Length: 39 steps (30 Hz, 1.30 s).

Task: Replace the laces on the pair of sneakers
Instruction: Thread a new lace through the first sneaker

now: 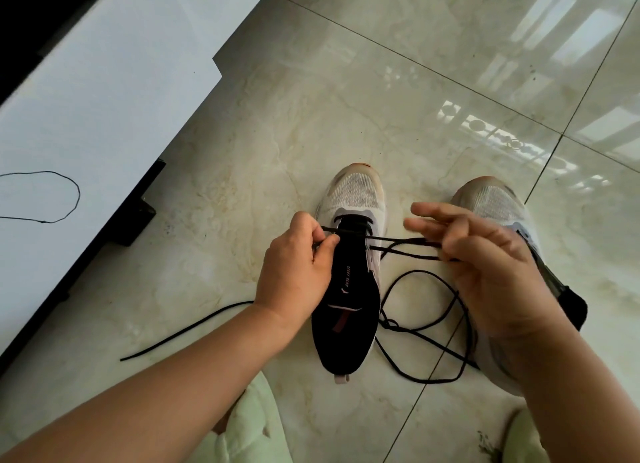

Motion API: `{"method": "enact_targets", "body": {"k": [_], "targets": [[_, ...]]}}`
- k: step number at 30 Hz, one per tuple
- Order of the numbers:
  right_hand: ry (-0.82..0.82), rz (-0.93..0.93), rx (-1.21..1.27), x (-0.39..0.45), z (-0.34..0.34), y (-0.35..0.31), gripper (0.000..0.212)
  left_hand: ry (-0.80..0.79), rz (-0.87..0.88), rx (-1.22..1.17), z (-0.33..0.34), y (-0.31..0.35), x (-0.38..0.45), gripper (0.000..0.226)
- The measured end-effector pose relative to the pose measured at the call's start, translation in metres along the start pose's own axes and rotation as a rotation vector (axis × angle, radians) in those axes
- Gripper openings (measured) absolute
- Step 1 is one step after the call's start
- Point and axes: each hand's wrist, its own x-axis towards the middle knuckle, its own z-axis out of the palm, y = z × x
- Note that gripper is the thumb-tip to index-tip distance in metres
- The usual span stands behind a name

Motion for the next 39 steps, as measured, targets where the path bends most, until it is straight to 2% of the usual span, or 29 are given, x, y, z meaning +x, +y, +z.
{"method": "enact_targets", "body": {"k": [2, 3, 4, 7, 9, 12, 21, 26, 29, 33, 36, 39], "targets": [[-0.018, 0.027, 0.269, 0.001, 0.005, -0.001, 0.025, -0.008, -0.005, 0.001, 0.001, 0.001, 0.0, 0.024], [-0.017, 0.052, 0.267, 0.002, 0.009, 0.0, 0.023, -0.012, -0.002, 0.002, 0.001, 0.002, 0.0, 0.024], [0.008, 0.072, 0.143, 0.003, 0.014, 0.003, 0.018, -0.013, 0.005, 0.003, 0.001, 0.002, 0.0, 0.024], [0.065, 0.027, -0.592, 0.01, 0.027, 0.016, 0.018, -0.013, 0.027, 0.008, 0.0, 0.003, 0.0, 0.023], [0.031, -0.048, -0.849, 0.016, 0.036, 0.019, 0.014, -0.014, 0.03, 0.007, -0.001, 0.003, -0.001, 0.022], [0.012, -0.09, -1.038, 0.024, 0.042, 0.02, 0.015, -0.009, 0.038, -0.001, 0.0, 0.003, 0.0, 0.022], [0.061, -0.126, -1.367, 0.032, 0.055, 0.015, 0.015, -0.002, 0.02, -0.022, 0.0, 0.004, -0.001, 0.022], [0.024, -0.175, -1.265, 0.029, 0.052, 0.016, 0.013, -0.001, 0.012, -0.001, 0.001, 0.002, -0.001, 0.023], [-0.027, -0.135, -1.055, 0.018, 0.047, 0.013, 0.01, -0.001, 0.012, 0.009, 0.003, 0.004, -0.002, 0.025], [0.051, -0.097, -0.757, 0.004, 0.031, 0.001, 0.01, 0.021, -0.044, 0.021, 0.003, 0.001, 0.002, 0.025], [0.016, -0.057, -0.686, -0.006, 0.026, 0.0, 0.011, 0.016, -0.044, 0.024, 0.005, 0.003, 0.002, 0.025], [0.05, -0.036, -0.675, -0.009, 0.025, 0.004, 0.012, 0.02, -0.018, 0.021, 0.004, 0.005, 0.002, 0.025]]}}
